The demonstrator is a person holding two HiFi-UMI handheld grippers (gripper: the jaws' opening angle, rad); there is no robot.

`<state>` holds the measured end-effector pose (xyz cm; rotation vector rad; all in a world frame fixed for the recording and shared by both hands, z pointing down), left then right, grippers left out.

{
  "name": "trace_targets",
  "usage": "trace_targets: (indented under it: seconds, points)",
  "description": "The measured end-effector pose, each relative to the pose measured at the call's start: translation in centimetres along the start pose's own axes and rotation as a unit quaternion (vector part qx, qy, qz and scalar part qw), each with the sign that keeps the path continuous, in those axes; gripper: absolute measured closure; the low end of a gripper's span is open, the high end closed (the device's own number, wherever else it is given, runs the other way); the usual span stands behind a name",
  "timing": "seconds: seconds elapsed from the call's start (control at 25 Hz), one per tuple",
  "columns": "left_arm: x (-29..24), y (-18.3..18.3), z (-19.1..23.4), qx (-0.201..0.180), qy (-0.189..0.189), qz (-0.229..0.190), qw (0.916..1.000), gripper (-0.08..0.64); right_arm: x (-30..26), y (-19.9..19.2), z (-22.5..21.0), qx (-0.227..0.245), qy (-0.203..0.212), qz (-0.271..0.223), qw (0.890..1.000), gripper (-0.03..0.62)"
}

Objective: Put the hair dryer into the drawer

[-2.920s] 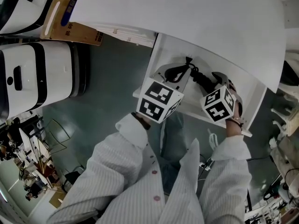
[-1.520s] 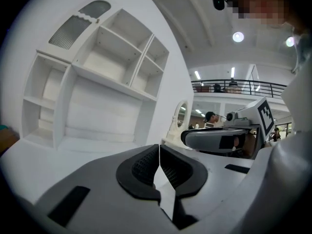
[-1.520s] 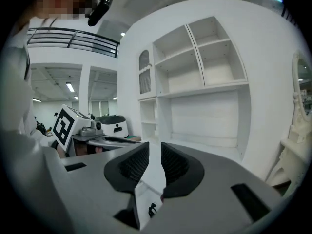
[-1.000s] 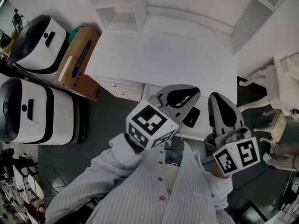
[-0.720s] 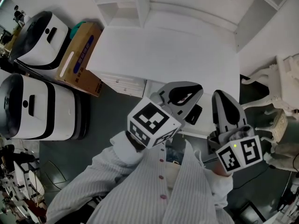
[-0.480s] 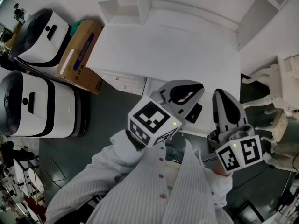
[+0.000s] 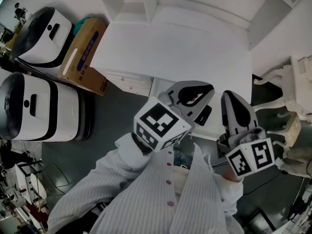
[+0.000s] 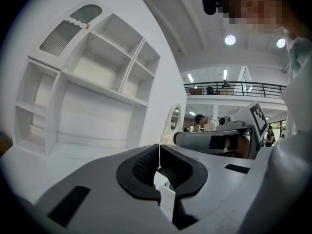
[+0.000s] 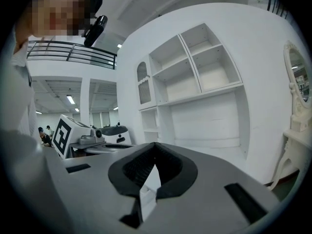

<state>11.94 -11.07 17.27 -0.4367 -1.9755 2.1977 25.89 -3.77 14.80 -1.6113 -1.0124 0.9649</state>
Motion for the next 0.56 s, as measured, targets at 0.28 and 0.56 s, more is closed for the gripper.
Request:
trace_targets:
  seconds: [0.28,0.56]
  points:
    - [-0.25,-0.11,0.13,0.005,-0.001,0.005,1.0000,0.548,-0.16,-0.22,-0.18,-0.004,0.004,0.008,1.000,0.581]
    - [-0.57,-0.27,0.12,0.005,-0.008,0.009,0.9999,0.548,-0.43,-0.40,-0.44,-0.002,0.003,0.017,1.000,0.581]
Point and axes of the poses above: the fingertips, and each gripper's own axes: x backward along the fingers, z to its left, y out of its top, the point moved 9 cm from there along x, backward along the fingers, and after that the axes turned 5 degrees about -x, right-handed, at the moved point
